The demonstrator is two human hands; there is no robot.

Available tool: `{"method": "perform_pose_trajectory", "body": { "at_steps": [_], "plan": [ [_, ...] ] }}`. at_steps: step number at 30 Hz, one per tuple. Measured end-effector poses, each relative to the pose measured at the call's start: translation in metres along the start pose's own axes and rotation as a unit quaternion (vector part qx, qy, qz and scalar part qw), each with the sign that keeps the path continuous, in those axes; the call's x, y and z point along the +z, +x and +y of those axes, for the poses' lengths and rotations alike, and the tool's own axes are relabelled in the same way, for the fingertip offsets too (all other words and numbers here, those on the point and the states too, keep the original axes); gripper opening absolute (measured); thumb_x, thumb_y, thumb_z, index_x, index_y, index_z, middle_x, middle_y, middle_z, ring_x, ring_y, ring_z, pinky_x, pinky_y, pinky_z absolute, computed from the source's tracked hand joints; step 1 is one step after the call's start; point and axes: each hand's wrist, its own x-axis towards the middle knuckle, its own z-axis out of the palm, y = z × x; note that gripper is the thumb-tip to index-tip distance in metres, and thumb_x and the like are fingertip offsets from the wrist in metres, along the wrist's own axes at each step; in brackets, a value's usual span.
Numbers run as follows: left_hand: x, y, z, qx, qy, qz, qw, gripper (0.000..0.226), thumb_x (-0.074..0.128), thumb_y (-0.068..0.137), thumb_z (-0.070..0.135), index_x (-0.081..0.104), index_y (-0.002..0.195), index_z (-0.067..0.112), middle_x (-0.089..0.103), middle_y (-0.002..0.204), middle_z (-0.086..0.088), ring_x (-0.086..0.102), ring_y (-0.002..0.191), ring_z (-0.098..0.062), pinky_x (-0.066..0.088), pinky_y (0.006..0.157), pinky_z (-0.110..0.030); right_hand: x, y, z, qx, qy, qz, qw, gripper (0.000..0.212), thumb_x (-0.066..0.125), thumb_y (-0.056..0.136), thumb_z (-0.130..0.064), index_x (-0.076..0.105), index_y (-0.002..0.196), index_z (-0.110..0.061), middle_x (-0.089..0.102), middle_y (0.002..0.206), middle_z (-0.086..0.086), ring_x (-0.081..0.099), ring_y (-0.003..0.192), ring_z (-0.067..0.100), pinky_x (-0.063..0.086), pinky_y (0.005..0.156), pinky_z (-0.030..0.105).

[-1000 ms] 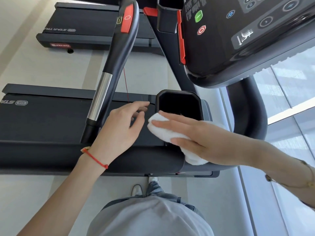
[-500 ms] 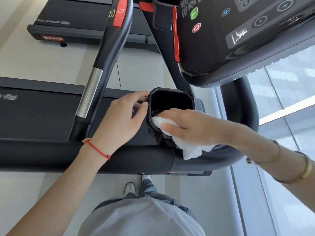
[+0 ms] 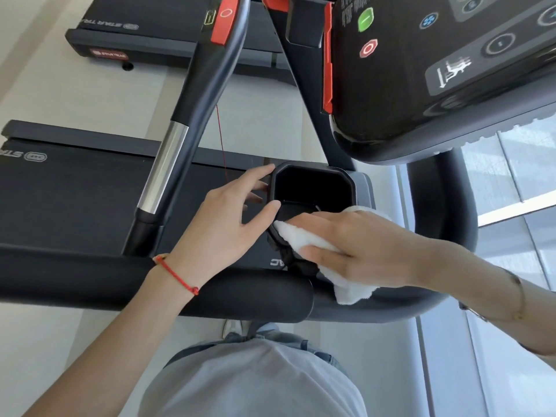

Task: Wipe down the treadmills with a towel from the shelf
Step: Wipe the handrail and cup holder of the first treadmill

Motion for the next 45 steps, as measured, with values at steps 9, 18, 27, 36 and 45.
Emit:
{"method": "perform_pose_trajectory", "body": {
  "at_steps": [9,18,27,36,45],
  "plan": [
    [0.001,0.0,-0.002,0.008,0.006,-0.004,1.0,0.056,0.056,0.091,0.044,0.045,0.145,0.036,0.058,0.109,0.026,0.054,0.102,0.02,0.041,0.087,0.0,-0.011,0.029,0.003,0.072,0.08,-0.1,0.989,0.034,0.03,0.098,-0.05,0.05,0.08,-0.029,0.054,0.064,-0.008,0.054,0.064,0.013,0.035,0.063,0.029],
    [-0.006,-0.009,-0.002,0.028,0.04,-0.009,0.999,0.056,0.052,0.092,0.045,0.043,0.146,0.035,0.062,0.118,0.02,0.059,0.105,0.008,0.052,0.096,-0.028,0.018,-0.014,-0.009,0.021,0.017,0.077,0.997,0.047,0.042,0.1,-0.039,0.032,0.145,-0.031,0.055,0.121,-0.009,0.055,0.097,0.019,0.039,0.088,0.032],
    [-0.019,-0.048,0.0,0.052,0.065,-0.018,0.996,0.046,0.05,0.092,0.042,0.054,0.137,0.032,0.063,0.118,0.019,0.061,0.107,0.0,0.055,0.089,-0.04,0.028,-0.054,-0.026,0.026,0.139,0.149,0.979,0.045,0.04,0.102,-0.03,0.034,0.146,-0.031,0.037,0.146,-0.018,0.035,0.133,0.004,0.027,0.112,0.024],
    [-0.028,-0.082,-0.004,0.097,0.137,-0.009,0.986,0.037,0.053,0.097,0.032,0.062,0.131,0.023,0.067,0.118,0.011,0.063,0.106,-0.009,0.05,0.092,-0.026,0.069,-0.056,-0.077,0.054,0.108,0.196,0.973,0.047,0.031,0.105,-0.034,0.026,0.151,-0.027,0.022,0.158,-0.01,0.015,0.146,0.008,0.017,0.119,0.03],
    [-0.03,-0.097,-0.008,0.145,0.189,0.018,0.971,0.029,0.051,0.1,0.027,0.073,0.114,0.014,0.074,0.109,0.003,0.069,0.098,-0.021,0.052,0.092,-0.042,0.097,-0.067,-0.061,0.101,-0.005,0.307,0.946,0.056,0.039,0.1,-0.048,0.032,0.15,-0.023,0.043,0.147,-0.011,0.035,0.139,0.007,0.024,0.114,0.026]
  ]
}}
